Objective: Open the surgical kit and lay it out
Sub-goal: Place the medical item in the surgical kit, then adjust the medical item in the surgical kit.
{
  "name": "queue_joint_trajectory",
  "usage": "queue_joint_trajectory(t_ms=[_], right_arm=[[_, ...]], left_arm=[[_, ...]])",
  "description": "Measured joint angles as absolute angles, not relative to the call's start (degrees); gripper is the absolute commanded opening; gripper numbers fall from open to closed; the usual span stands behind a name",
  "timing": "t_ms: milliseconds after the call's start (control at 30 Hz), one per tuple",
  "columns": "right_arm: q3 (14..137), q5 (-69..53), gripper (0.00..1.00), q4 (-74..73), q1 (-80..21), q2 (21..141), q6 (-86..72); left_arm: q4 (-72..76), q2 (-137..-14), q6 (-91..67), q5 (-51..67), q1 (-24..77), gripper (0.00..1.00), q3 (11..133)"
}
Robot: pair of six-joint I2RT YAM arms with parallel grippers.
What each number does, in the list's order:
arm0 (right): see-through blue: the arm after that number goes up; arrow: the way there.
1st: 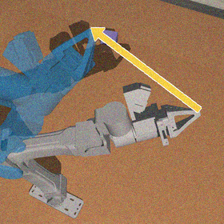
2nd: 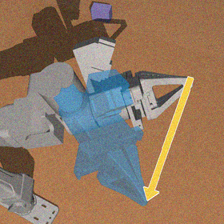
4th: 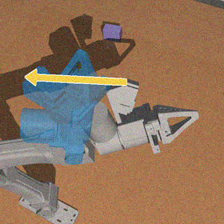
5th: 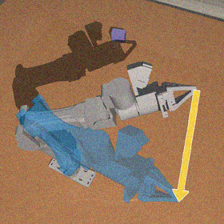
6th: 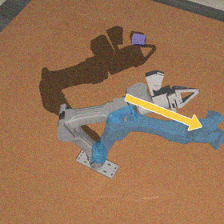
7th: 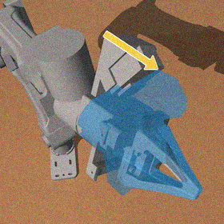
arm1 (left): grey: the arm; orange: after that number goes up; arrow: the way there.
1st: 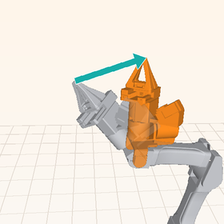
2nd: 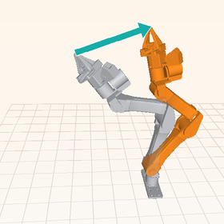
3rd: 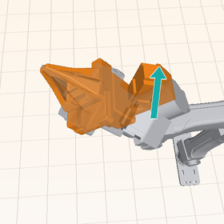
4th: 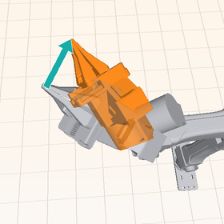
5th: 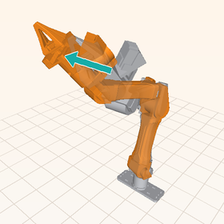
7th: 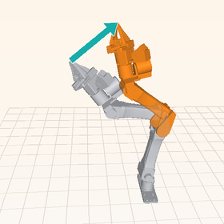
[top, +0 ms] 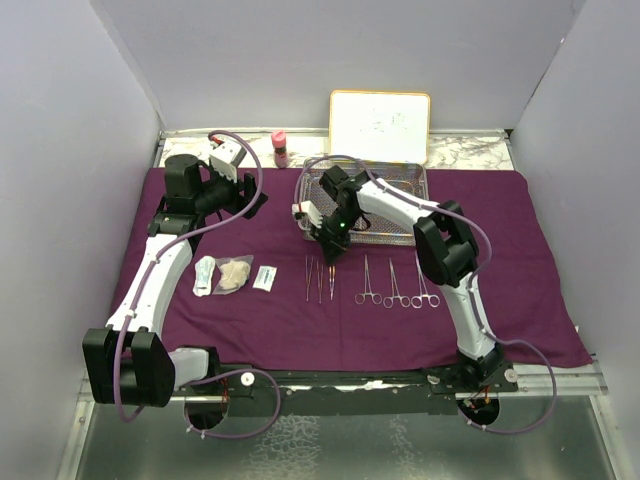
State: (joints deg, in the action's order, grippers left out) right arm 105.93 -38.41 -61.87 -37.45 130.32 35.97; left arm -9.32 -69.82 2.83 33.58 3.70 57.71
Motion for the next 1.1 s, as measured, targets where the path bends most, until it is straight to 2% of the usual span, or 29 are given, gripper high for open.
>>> queue_joint_trajectory(t_ms=[867,1100], right_arm=[[103.00,-33.17,0.06,-57.34,-38.70,128.55,32.82],[103.00,-32.36,0.10,-57.32,-38.96,128.55,32.82]], left_arm=[[-9.02,-69.82,2.44,34.04,3.66,0.66,57.71],[-9.02,-69.82,2.44,34.09,3.42,0.66,57.71]])
